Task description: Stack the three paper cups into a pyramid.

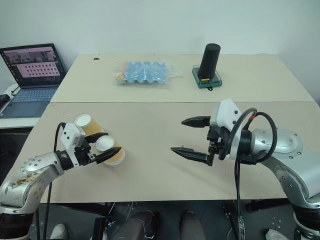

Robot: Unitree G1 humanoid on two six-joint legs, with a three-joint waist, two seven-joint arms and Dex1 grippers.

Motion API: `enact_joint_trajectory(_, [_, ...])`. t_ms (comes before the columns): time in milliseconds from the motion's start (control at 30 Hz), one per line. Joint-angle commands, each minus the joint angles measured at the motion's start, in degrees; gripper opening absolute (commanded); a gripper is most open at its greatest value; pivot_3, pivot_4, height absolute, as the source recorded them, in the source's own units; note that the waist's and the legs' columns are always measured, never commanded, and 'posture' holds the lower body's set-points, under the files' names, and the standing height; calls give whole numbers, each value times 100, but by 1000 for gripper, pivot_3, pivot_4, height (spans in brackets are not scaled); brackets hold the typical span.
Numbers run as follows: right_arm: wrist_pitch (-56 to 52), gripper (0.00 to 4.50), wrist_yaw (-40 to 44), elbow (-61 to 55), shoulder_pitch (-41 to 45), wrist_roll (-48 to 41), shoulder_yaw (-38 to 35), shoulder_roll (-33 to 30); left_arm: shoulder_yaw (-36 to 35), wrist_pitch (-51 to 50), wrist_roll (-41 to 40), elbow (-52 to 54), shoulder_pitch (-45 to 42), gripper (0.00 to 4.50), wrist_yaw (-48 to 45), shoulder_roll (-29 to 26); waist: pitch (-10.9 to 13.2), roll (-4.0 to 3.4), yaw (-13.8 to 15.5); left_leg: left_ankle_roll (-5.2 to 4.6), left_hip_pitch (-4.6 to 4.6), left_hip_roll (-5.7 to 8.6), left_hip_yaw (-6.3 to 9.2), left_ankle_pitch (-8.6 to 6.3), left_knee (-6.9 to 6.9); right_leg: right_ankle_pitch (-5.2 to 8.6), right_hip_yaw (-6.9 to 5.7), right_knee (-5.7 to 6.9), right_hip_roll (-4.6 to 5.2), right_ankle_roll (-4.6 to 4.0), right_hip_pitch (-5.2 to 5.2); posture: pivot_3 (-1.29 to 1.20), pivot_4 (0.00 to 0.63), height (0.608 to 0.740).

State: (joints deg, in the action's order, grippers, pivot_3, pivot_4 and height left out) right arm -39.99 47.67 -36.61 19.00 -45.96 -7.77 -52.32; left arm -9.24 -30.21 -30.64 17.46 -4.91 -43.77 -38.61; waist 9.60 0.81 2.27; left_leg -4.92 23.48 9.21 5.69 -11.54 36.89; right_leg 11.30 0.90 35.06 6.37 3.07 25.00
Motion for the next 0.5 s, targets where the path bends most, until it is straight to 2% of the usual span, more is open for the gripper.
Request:
enact_joint_trajectory(33, [162, 4500, 48, -159, -5, 35, -161, -20, -38, 161, 53, 10, -128, 3685, -48, 0, 0, 0, 0, 0, 0, 0, 0, 0, 0, 0, 0, 0, 0, 0, 0, 0, 150, 740])
enact_joint_trajectory(133, [159, 4500, 37, -154, -28, 87, -153, -14, -36, 146, 75, -4, -158, 2535, -50, -1, 0, 0, 0, 0, 0, 0, 0, 0, 0, -1, 0, 0, 0, -1, 0, 0, 150, 740])
enact_joint_trajectory(167, [157, 4500, 28, -152, -30, 92, -155, -6, -39, 137, 73, -3, -163, 2408, -52, -4, 0, 0, -1, 0, 0, 0, 0, 0, 0, -1, 0, 0, 0, -1, 0, 0, 150, 740])
enact_joint_trajectory(333, [131, 4500, -10, -167, -44, 101, -161, 18, -7, 122, 92, 28, -270, 2393, -43, 27, 0, 0, 0, 1, 0, 0, 0, 1, 1, -1, 0, 1, 0, -1, 0, 0, 150, 740])
enact_joint_trajectory(500, [136, 4500, -100, -160, -116, 219, -204, -11, 342, 63, 109, 83, -859, 2393, -159, 125, 0, 1, 30, 2, 0, 0, 0, 2, 5, -3, -2, 1, 0, -1, -2, 0, 150, 740])
